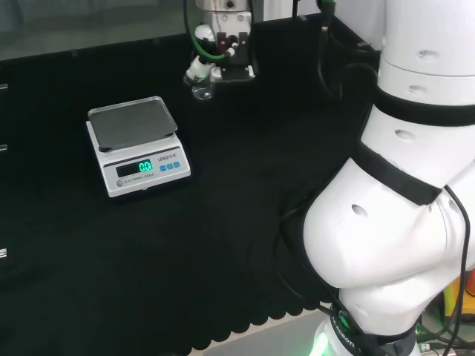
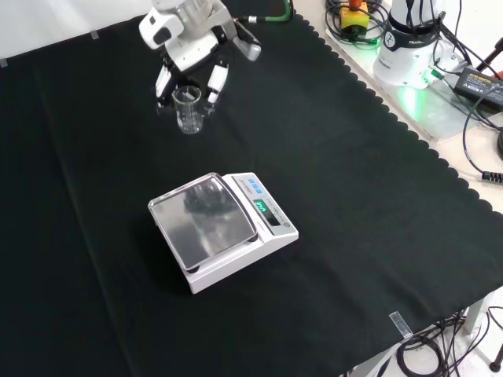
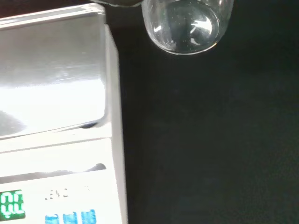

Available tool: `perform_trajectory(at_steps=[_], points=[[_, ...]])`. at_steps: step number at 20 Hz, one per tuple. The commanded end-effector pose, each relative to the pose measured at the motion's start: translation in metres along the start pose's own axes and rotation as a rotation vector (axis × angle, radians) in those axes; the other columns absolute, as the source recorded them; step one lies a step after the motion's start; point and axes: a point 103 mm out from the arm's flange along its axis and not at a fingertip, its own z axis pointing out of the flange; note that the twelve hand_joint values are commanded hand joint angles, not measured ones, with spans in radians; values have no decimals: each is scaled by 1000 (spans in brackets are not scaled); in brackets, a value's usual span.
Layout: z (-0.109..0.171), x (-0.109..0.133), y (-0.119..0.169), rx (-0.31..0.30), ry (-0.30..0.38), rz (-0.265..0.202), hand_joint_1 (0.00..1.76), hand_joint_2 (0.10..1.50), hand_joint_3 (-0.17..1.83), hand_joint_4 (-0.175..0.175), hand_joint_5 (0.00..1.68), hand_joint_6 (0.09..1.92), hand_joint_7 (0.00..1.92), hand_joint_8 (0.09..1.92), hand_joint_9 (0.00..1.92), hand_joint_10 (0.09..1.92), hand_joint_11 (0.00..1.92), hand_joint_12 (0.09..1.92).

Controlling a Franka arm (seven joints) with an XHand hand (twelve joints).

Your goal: Put the beaker on the electronic balance.

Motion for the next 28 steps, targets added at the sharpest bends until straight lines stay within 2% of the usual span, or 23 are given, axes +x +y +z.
perform_trajectory(at_steps=[1, 8, 15, 18, 21, 28], points=[[11, 46, 16, 41, -25, -74, 1185, 1148, -175, -175, 692, 857, 950, 915, 1325, 550, 1465, 612], [17, 70, 30, 46, -31, -106, 1184, 1148, -175, -175, 693, 858, 951, 916, 1324, 553, 1466, 612], [22, 79, 38, 52, -26, -114, 1182, 1148, -175, -175, 696, 860, 955, 917, 1324, 555, 1468, 613], [30, 93, 48, 52, -34, -120, 1182, 1148, -175, -175, 697, 860, 957, 918, 1323, 556, 1468, 613], [31, 91, 48, 37, -12, -121, 1181, 1148, -175, -175, 698, 860, 959, 918, 1324, 558, 1469, 613], [35, 99, 54, 44, -6, -116, 1181, 1149, -175, -175, 701, 861, 964, 919, 1325, 560, 1469, 613]])
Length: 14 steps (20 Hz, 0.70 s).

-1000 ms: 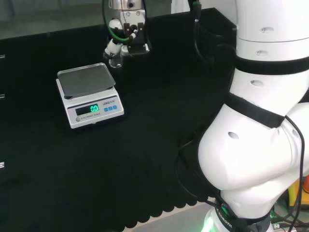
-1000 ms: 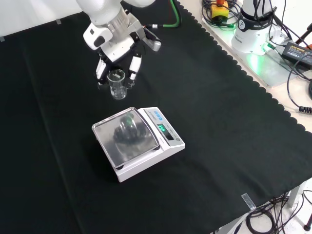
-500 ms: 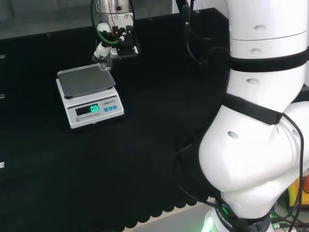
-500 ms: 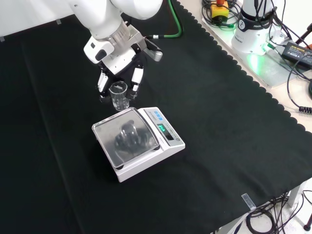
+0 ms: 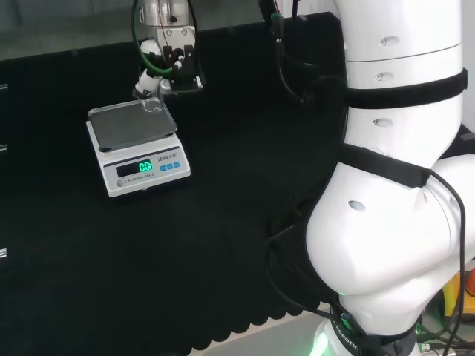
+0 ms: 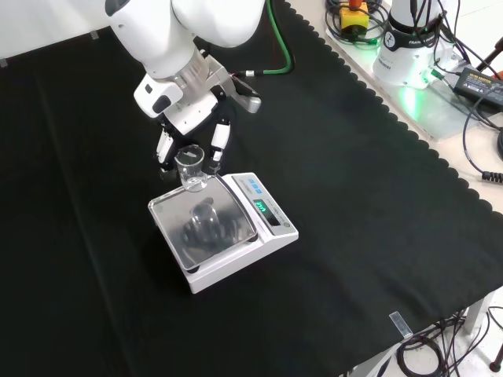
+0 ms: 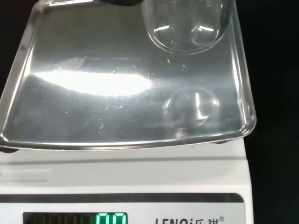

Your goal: Put the beaker on the electronic balance.

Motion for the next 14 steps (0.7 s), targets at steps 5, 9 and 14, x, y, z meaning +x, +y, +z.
perform_trajectory(at_steps=[5, 9, 14], points=[[15, 32, 24, -7, -5, -6, 1180, 1149, -175, -175, 702, 861, 965, 919, 1325, 562, 1469, 613], [17, 31, 23, -22, 24, -8, 1180, 1149, -175, -175, 703, 861, 966, 919, 1327, 564, 1470, 613], [19, 36, 25, -15, 18, -14, 1180, 1149, -175, -175, 704, 861, 968, 919, 1328, 565, 1470, 613]])
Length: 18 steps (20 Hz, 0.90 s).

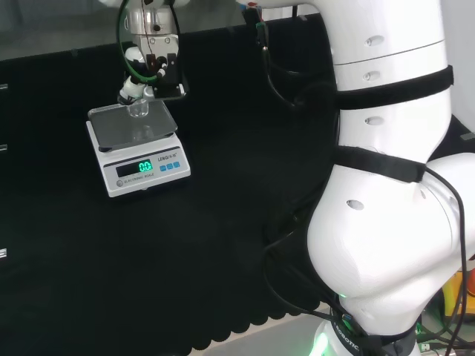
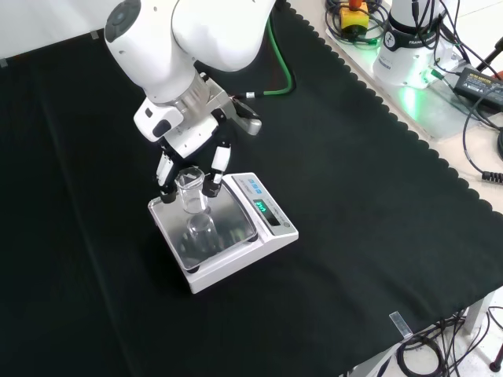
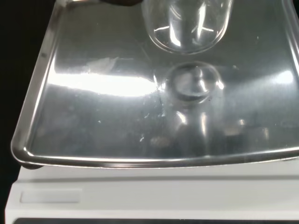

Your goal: Put the beaker on the electronic balance.

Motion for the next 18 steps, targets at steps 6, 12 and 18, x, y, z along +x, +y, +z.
perform_trajectory(at_steps=[6, 12, 18], points=[[7, 11, 2, 1, -3, -1, 1181, 1149, -175, -175, 705, 861, 969, 919, 1328, 566, 1471, 613], [18, 41, 4, 16, -69, 17, 1181, 1149, -175, -175, 706, 860, 969, 920, 1328, 567, 1472, 613], [23, 54, 6, 38, -92, 23, 1180, 1149, -175, -175, 706, 860, 970, 920, 1328, 568, 1472, 613]])
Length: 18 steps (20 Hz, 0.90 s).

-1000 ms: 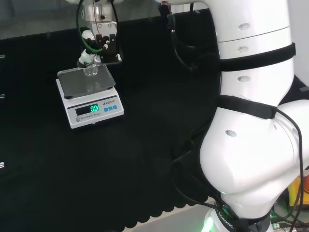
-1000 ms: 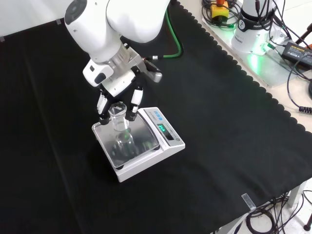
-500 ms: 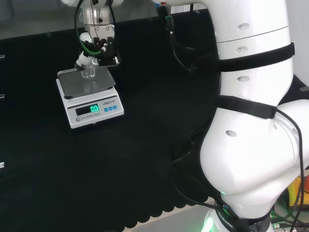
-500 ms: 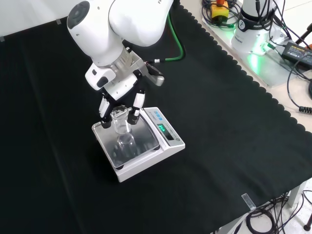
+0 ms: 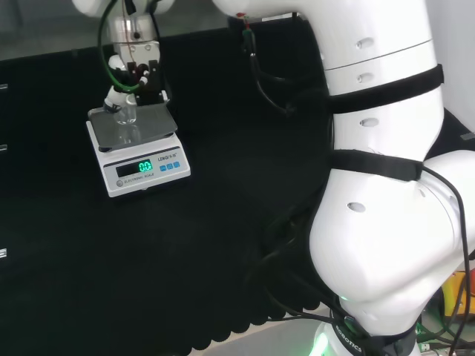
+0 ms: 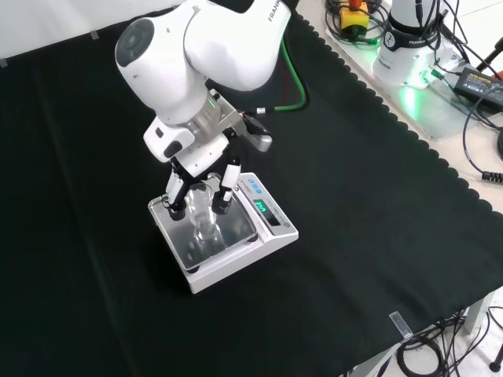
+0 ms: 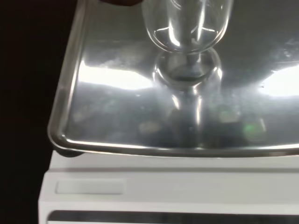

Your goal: Put the beaker on the electronic balance.

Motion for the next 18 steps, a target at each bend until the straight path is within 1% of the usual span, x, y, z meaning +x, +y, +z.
perform_trajectory(at_steps=[1, 2, 4, 10, 11, 12, 13, 15, 16, 18], points=[[8, 2, 0, 30, -26, 7, 1180, 1149, -175, -175, 706, 860, 970, 920, 1328, 568, 1472, 613], [8, -3, 1, 32, -24, 8, 1180, 1150, -175, -175, 706, 860, 970, 920, 1328, 568, 1472, 613], [9, -4, 1, 38, -37, 17, 1180, 1150, -175, -175, 706, 860, 970, 920, 1328, 569, 1473, 613], [18, 7, 2, 48, -55, 48, 1180, 1150, -175, -175, 705, 860, 970, 920, 1328, 570, 1473, 614], [19, 5, 2, 48, -51, 51, 1180, 1150, -175, -175, 705, 860, 970, 920, 1328, 570, 1474, 614], [18, -8, 2, 50, -37, 51, 1180, 1150, -175, -175, 705, 860, 970, 920, 1328, 570, 1474, 614], [18, -12, 2, 48, -39, 53, 1179, 1150, -175, -175, 705, 860, 970, 920, 1328, 570, 1474, 614], [19, -9, 3, 46, -47, 60, 1179, 1150, -175, -175, 705, 860, 970, 921, 1327, 570, 1474, 614], [19, -15, 3, 47, -35, 57, 1179, 1150, -175, -175, 705, 860, 971, 921, 1327, 570, 1475, 614], [19, -18, 3, 47, -31, 59, 1179, 1150, -175, -175, 705, 860, 971, 921, 1327, 571, 1476, 615]])
